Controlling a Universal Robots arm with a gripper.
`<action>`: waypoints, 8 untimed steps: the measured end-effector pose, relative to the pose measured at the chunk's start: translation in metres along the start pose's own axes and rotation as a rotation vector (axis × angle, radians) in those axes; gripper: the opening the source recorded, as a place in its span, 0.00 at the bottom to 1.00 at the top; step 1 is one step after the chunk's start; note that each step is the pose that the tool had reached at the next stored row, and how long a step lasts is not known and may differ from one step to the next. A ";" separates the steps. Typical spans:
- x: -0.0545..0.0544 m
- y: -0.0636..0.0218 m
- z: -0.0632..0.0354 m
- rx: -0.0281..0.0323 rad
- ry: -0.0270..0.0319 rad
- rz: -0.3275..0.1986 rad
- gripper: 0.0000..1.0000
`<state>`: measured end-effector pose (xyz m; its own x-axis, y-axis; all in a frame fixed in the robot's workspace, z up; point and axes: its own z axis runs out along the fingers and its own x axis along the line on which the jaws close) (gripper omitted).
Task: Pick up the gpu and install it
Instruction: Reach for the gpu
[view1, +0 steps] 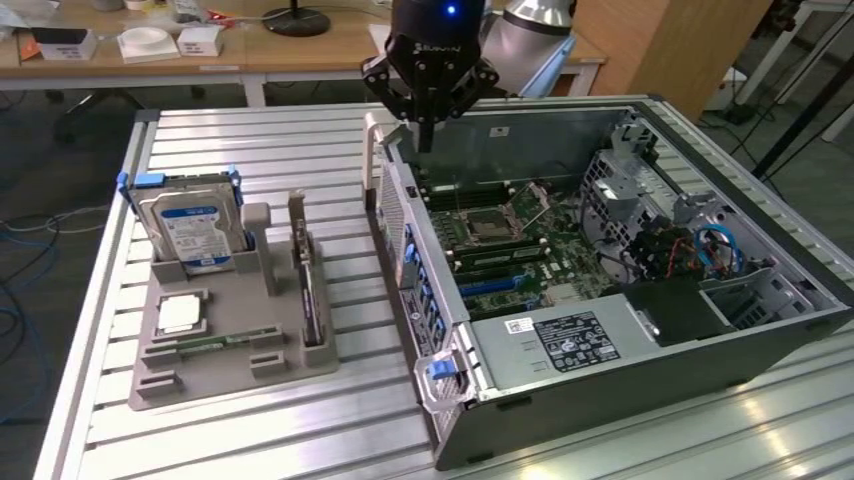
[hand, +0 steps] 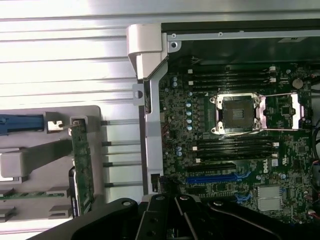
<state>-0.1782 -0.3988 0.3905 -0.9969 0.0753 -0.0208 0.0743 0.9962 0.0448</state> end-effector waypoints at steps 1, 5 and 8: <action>0.001 -0.0001 0.0001 -0.0001 -0.0001 0.000 0.11; 0.005 -0.0004 0.0001 0.0000 0.0000 0.000 0.11; 0.008 -0.0006 0.0002 -0.0001 -0.0001 0.000 0.11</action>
<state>-0.1859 -0.3989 0.3901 -0.9969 0.0753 -0.0209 0.0743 0.9962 0.0449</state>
